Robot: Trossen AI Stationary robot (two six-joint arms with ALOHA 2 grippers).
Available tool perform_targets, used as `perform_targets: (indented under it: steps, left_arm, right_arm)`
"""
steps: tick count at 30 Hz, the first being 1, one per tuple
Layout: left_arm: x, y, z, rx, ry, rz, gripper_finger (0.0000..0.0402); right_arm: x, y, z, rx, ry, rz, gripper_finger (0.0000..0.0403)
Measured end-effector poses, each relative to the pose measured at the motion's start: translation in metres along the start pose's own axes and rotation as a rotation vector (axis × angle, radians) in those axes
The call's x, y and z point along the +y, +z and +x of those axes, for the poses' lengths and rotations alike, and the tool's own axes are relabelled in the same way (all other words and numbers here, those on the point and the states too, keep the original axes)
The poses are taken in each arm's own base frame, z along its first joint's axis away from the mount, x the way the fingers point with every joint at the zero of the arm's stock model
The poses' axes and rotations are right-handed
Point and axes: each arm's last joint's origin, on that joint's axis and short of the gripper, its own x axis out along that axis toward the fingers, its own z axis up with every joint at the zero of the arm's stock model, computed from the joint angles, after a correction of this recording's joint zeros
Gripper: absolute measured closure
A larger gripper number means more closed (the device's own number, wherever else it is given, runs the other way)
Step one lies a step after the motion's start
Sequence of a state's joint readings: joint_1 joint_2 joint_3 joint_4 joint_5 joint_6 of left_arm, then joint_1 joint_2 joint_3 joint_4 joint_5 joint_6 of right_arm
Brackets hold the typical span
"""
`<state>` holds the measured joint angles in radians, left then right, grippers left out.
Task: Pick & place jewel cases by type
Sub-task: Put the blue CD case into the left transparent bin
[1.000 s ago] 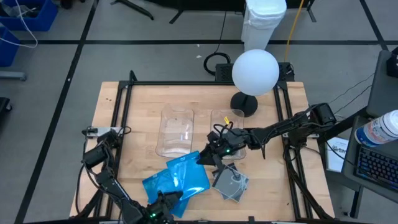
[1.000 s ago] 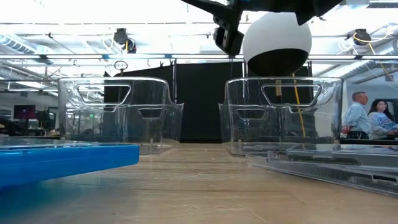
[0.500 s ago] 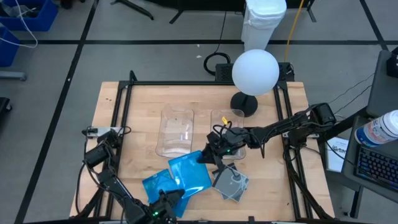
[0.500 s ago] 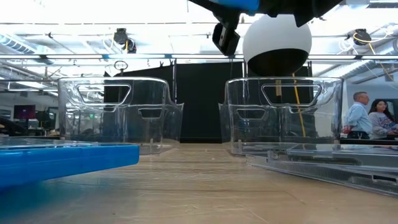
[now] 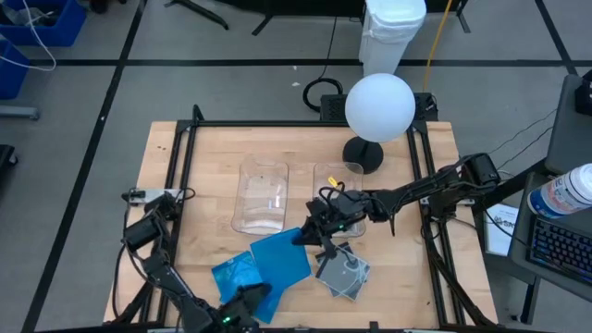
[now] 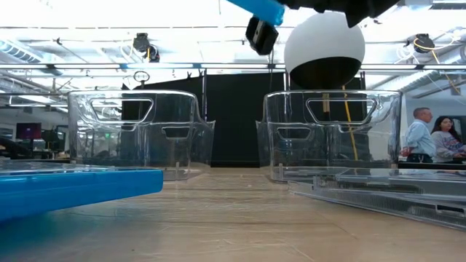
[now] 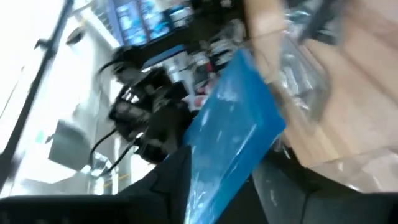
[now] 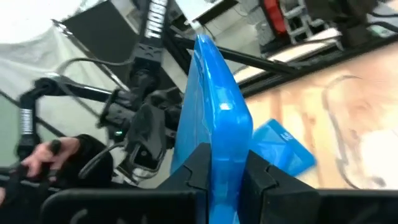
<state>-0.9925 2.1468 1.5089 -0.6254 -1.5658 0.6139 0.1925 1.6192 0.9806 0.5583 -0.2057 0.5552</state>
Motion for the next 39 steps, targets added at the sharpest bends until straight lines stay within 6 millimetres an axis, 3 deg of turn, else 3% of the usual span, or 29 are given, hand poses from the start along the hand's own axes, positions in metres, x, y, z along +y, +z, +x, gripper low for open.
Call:
perform_targets:
  steps: [8,12,16,19,23,26,29,33,39]
  left_arm:
    - [0.001,0.0,-0.049,-0.11,0.037,-0.12,0.0194]
    - [0.014,-0.015,-0.081,-0.204,0.004,-0.39,0.0223]
    - [0.043,-0.052,-0.096,-0.286,-0.22,-0.692,0.0279]
    - [0.063,-0.077,-0.086,-0.258,-0.382,-0.866,0.0331]
    - [0.073,-0.103,-0.056,-0.232,-0.555,-0.893,0.0392]
    - [0.078,-0.125,-0.031,-0.294,-0.671,-0.932,0.0391]
    - [0.08,-0.149,-0.015,-0.468,-0.736,-0.979,0.0397]
    - [0.086,-0.194,0.004,-0.724,-0.686,-1.12,0.0395]
    - [0.065,-0.259,0.013,-0.912,-0.608,-1.443,0.0396]
  right_arm:
    - [-0.003,-0.003,0.0,0.02,-0.014,-0.052,0.0368]
    - [-0.001,-0.003,0.0,0.037,0.013,-0.098,0.0375]
    - [-0.001,0.0,-0.002,0.018,0.018,-0.16,0.0375]
    - [-0.005,0.004,-0.003,0.004,0.016,-0.2,0.0369]
    - [-0.014,0.009,-0.005,-0.009,-0.016,-0.26,0.0374]
    - [-0.02,0.012,-0.007,-0.007,-0.037,-0.296,0.0376]
    - [-0.024,0.016,-0.009,-0.011,-0.012,-0.3,0.0376]
    - [-0.026,0.016,-0.01,0.007,0.013,-0.297,0.0369]
    - [-0.024,0.016,-0.01,0.009,0.046,-0.328,0.0376]
